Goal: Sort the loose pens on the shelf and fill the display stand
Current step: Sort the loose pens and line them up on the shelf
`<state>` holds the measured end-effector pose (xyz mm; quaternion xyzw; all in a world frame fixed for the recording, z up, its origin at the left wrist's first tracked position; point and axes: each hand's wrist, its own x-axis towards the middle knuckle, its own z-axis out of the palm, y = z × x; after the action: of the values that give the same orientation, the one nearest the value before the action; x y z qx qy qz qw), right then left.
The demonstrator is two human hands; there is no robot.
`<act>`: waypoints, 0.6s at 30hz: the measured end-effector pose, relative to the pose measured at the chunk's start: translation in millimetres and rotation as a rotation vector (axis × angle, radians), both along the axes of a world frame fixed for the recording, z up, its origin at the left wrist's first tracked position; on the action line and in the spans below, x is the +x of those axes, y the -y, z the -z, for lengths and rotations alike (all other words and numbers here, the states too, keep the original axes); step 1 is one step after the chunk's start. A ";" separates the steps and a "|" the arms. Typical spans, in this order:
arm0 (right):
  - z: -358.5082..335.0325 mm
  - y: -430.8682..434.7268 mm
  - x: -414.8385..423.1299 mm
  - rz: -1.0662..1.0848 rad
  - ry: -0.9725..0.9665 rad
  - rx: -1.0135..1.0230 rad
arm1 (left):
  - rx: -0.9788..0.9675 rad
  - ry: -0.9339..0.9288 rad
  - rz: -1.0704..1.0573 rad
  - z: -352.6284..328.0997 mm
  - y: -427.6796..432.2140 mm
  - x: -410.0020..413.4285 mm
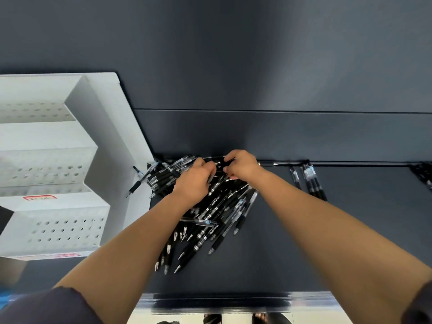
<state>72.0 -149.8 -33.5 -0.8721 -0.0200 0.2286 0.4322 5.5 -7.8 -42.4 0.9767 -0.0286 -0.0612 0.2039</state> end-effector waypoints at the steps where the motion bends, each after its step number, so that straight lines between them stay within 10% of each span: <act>1: -2.1 1.0 0.5 0.038 -0.028 0.062 | -0.027 -0.002 -0.008 -0.1 -0.4 0.6; 18: -31.5 26.7 0.7 0.359 -0.027 0.369 | -0.075 0.003 -0.023 -12.7 9.6 6.1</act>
<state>72.7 -176.5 -1.9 -0.7648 0.0995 0.1522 0.6181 11.5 -17.5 -29.7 0.9687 -0.0198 -0.0560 0.2410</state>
